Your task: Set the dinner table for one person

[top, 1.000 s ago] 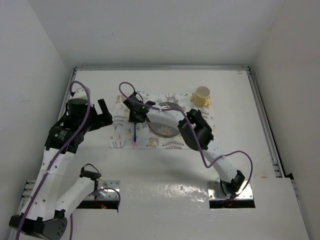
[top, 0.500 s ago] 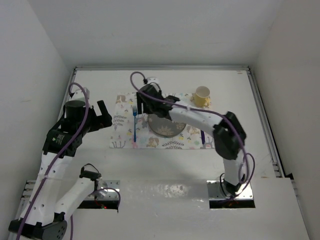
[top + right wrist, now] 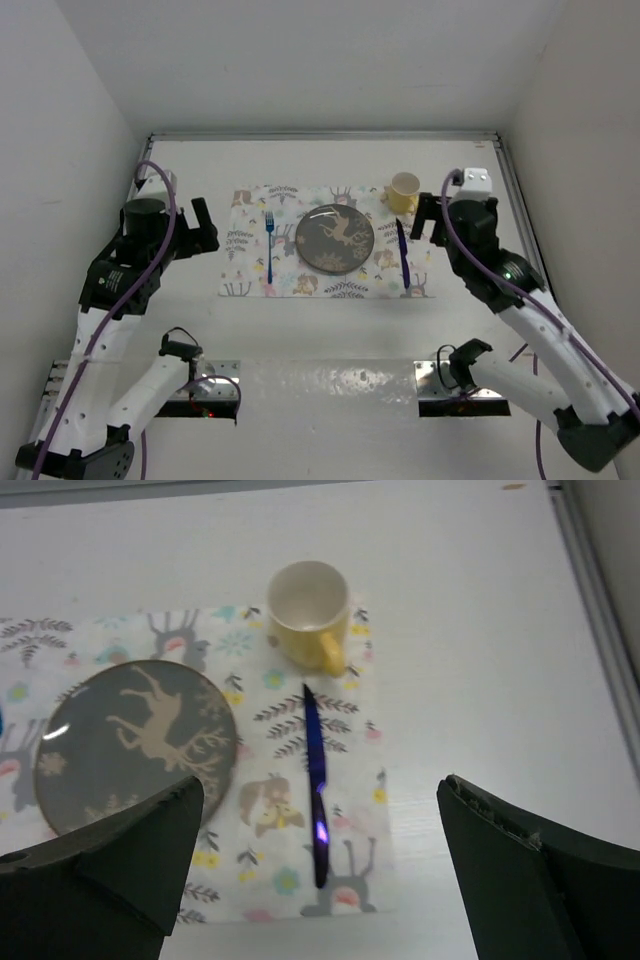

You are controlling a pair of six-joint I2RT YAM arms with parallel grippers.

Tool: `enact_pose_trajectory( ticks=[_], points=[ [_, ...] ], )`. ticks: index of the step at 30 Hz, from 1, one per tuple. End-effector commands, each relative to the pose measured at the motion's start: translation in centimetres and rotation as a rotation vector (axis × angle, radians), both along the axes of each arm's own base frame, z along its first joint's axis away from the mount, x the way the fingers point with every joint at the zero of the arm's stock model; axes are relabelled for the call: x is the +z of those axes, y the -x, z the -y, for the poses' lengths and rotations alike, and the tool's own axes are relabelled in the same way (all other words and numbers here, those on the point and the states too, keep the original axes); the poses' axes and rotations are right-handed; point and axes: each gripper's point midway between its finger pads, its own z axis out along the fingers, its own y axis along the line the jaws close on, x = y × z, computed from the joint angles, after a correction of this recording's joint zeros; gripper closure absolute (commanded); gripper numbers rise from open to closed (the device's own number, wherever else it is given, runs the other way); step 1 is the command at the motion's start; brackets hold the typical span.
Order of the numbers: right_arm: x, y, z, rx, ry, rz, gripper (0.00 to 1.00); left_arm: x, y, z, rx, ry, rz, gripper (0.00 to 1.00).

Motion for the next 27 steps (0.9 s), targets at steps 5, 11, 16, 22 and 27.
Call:
enact_pose_trajectory(
  ticks=[5,11,16,22,27],
  points=[
    [-2.0,6.4,6.5,-0.159,0.083,-0.018,0.01,1.8,0.0,-0.4,0.011,-0.001,0.084,0.00],
    [-2.1,9.0,8.1,-0.183,0.042,0.008,0.01,2.4,0.9,-1.2,0.053,-0.006,0.114,0.00],
    [-2.1,10.7,9.0,-0.193,0.011,0.030,0.01,2.4,1.5,-1.2,0.062,0.015,0.123,0.00],
    [-1.7,11.3,9.3,-0.190,0.001,0.049,0.01,2.9,2.2,-1.0,0.070,0.059,0.153,0.00],
    [-0.6,11.5,9.5,-0.185,-0.004,0.073,0.01,3.0,2.4,-0.6,0.058,0.080,0.147,0.00]
  ],
)
